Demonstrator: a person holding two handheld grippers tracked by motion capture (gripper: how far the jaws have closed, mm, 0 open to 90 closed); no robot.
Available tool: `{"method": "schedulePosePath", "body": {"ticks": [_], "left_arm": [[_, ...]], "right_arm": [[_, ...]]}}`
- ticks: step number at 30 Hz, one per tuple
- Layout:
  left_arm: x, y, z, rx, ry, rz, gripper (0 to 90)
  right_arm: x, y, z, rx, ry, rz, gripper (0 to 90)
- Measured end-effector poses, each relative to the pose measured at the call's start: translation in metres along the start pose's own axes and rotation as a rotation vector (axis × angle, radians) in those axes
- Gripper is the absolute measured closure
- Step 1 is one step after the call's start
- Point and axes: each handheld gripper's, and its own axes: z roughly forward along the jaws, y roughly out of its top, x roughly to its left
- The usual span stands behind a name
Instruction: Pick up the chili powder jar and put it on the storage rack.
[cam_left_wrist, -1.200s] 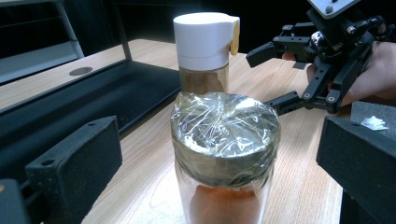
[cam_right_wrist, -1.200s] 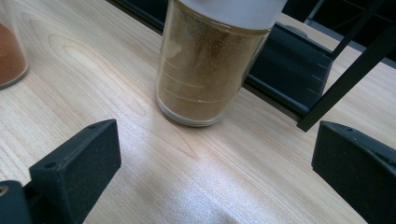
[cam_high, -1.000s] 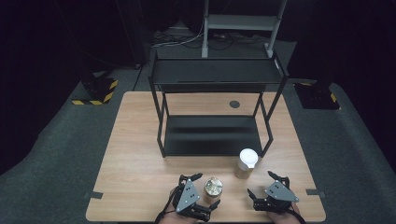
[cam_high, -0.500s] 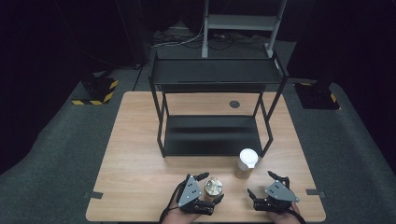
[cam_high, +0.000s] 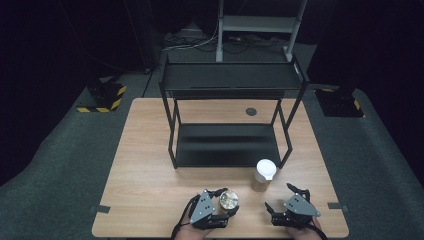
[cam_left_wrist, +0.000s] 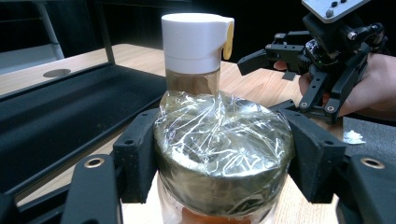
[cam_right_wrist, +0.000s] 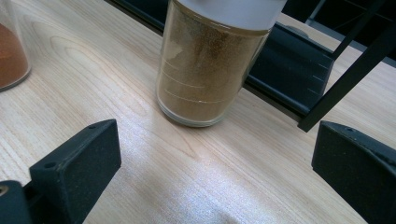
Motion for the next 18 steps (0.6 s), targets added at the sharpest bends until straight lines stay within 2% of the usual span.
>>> {"method": "schedulePosePath", "body": {"ticks": [7, 9, 14, 18], "left_arm": [[-0.002, 0.002, 0.000, 0.004, 0.010, 0.000, 34.2], [-0.002, 0.001, -0.001, -0.001, 0.016, -0.011, 34.3], [-0.001, -0.001, -0.006, -0.019, 0.043, -0.034, 34.3], [0.001, 0.001, -0.011, -0.026, 0.059, -0.032, 34.3]], "right_arm": [[0.000, 0.000, 0.000, 0.000, 0.001, 0.000, 0.1], [0.000, 0.000, 0.000, 0.000, 0.001, 0.001, 0.1], [-0.001, 0.000, 0.000, -0.001, 0.002, 0.003, 0.1], [-0.001, 0.000, 0.000, -0.001, 0.003, 0.005, 0.1]]}}
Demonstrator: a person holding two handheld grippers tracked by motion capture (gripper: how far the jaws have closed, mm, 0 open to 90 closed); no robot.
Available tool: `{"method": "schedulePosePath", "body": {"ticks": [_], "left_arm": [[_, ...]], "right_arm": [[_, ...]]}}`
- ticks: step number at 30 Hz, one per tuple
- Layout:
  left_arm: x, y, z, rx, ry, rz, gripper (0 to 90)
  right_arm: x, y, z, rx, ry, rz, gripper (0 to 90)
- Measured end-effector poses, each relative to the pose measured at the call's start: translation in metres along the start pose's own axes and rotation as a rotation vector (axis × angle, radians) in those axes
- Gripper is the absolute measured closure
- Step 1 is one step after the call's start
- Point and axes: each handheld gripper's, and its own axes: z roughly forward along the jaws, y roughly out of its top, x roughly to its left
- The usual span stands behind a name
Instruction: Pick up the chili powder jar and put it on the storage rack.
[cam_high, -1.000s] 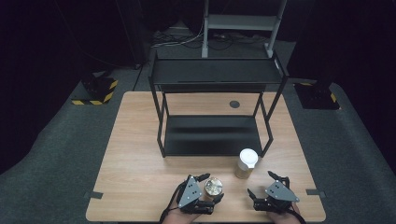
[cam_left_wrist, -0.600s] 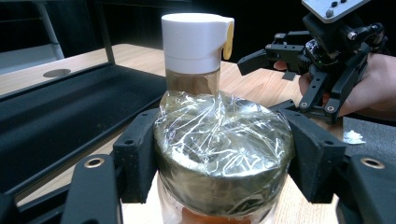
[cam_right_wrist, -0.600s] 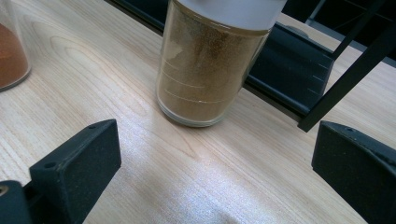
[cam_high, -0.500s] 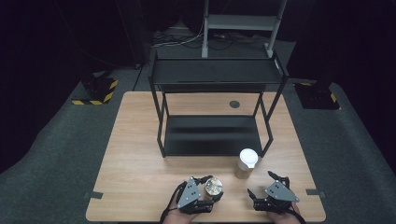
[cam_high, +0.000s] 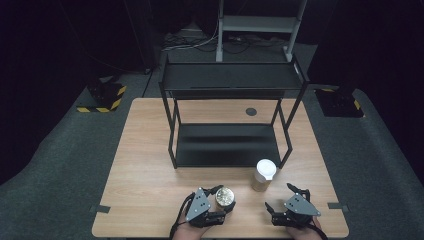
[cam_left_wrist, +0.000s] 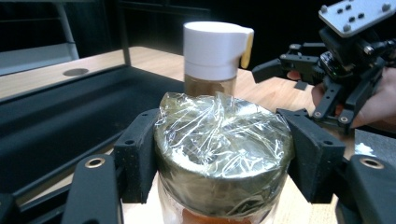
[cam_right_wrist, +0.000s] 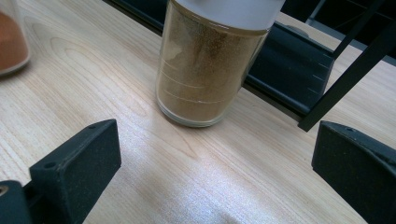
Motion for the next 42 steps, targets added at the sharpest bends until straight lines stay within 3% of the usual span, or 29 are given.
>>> {"method": "schedulePosePath", "body": {"ticks": [23, 30, 42], "left_arm": [[0.016, 0.007, -0.040, -0.031, 0.158, -0.010, 34.3], [0.020, 0.018, -0.050, -0.046, 0.204, 0.000, 34.3], [0.028, 0.037, -0.056, -0.071, 0.240, -0.005, 34.3]], "right_arm": [[0.001, 0.000, 0.000, 0.001, -0.004, -0.002, 0.1], [0.001, 0.000, 0.000, 0.002, -0.005, -0.003, 0.1], [0.002, 0.000, 0.000, 0.001, -0.006, -0.003, 0.1]]}}
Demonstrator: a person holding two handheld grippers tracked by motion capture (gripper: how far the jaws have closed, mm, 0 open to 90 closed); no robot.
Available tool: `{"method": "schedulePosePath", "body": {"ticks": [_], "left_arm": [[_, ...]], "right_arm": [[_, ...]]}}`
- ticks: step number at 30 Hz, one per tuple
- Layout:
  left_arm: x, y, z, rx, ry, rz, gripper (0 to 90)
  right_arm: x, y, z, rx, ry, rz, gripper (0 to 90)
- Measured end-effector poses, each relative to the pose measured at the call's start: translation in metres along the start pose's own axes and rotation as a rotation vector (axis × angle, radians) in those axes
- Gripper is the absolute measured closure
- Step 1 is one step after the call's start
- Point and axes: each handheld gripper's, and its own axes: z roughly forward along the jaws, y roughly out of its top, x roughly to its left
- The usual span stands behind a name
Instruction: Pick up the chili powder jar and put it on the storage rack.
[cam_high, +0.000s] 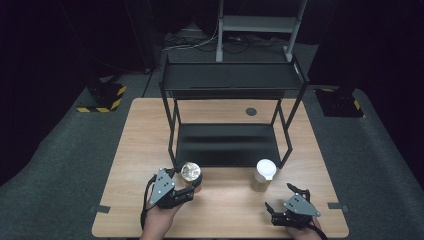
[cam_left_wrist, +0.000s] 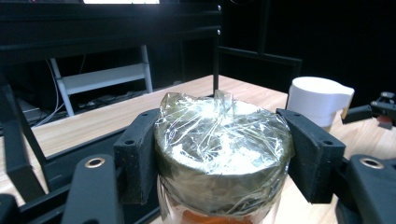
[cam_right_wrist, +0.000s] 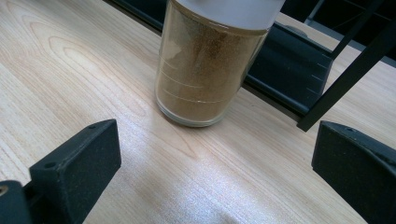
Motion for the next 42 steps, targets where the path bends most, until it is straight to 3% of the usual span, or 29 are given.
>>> {"method": "schedulePosePath", "body": {"ticks": [24, 42], "left_arm": [[0.010, 0.030, 0.007, -0.046, 0.044, -0.011, 34.3], [0.010, 0.056, 0.019, -0.083, 0.041, 0.009, 34.3]], "right_arm": [[0.000, -0.001, 0.000, -0.003, -0.002, 0.004, 0.1], [-0.001, -0.001, -0.001, -0.005, 0.000, 0.009, 0.1]]}}
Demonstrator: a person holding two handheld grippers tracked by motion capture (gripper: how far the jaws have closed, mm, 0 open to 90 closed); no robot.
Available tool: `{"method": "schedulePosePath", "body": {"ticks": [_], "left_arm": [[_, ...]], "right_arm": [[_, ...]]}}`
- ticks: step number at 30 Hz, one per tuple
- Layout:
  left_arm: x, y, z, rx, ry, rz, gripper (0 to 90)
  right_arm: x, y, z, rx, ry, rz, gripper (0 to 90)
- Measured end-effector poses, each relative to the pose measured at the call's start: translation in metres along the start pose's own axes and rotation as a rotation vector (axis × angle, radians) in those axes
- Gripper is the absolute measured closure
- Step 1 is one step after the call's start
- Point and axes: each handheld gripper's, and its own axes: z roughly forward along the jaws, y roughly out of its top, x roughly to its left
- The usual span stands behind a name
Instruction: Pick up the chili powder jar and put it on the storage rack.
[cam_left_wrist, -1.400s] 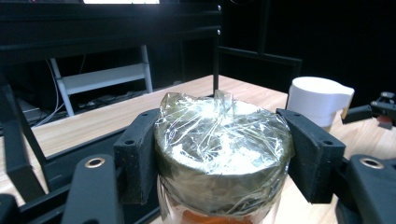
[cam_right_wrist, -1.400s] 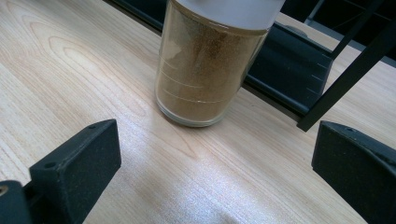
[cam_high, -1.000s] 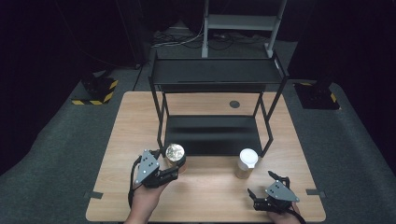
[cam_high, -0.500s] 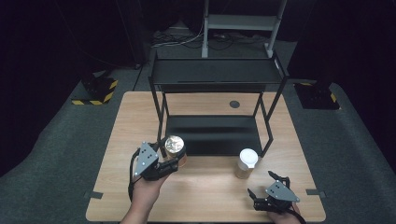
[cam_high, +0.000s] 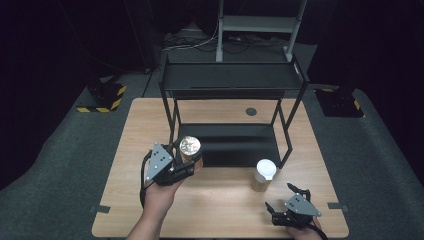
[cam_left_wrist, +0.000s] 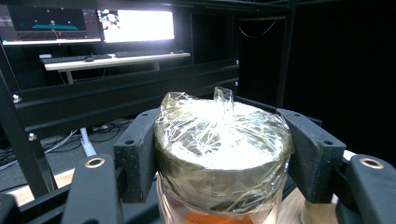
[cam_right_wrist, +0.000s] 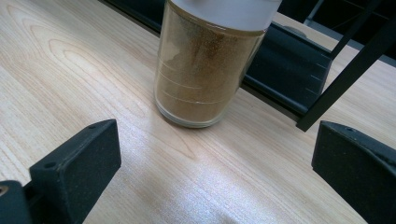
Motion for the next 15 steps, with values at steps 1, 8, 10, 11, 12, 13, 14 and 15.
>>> {"method": "schedulePosePath", "body": {"ticks": [1, 8, 10, 11, 12, 13, 14, 15], "left_arm": [[0.000, 0.001, 0.000, -0.002, -0.001, 0.001, 34.3], [0.000, 0.014, 0.006, -0.010, 0.002, 0.024, 34.3], [0.000, 0.017, 0.007, -0.019, -0.002, 0.029, 34.3], [0.001, 0.018, 0.008, -0.021, -0.005, 0.029, 34.3], [0.001, 0.021, 0.010, -0.023, -0.006, 0.031, 34.3], [0.001, 0.022, 0.010, -0.025, -0.006, 0.028, 34.3], [0.002, 0.024, 0.012, -0.030, -0.007, 0.020, 34.3], [0.002, 0.024, 0.012, -0.030, -0.007, 0.020, 34.3]], "right_arm": [[0.000, 0.000, 0.000, 0.000, 0.000, 0.000, 0.1], [0.000, 0.000, 0.000, 0.000, 0.001, -0.001, 0.1], [0.000, 0.000, 0.000, 0.000, 0.001, 0.000, 0.1], [0.000, 0.000, 0.000, 0.000, 0.002, 0.000, 0.1], [0.000, 0.000, 0.000, 0.000, 0.002, 0.001, 0.1], [0.000, 0.000, 0.000, 0.000, 0.002, 0.000, 0.1], [0.000, 0.000, 0.000, 0.000, 0.002, 0.000, 0.1], [0.000, 0.000, 0.000, 0.000, 0.002, 0.000, 0.1]]}}
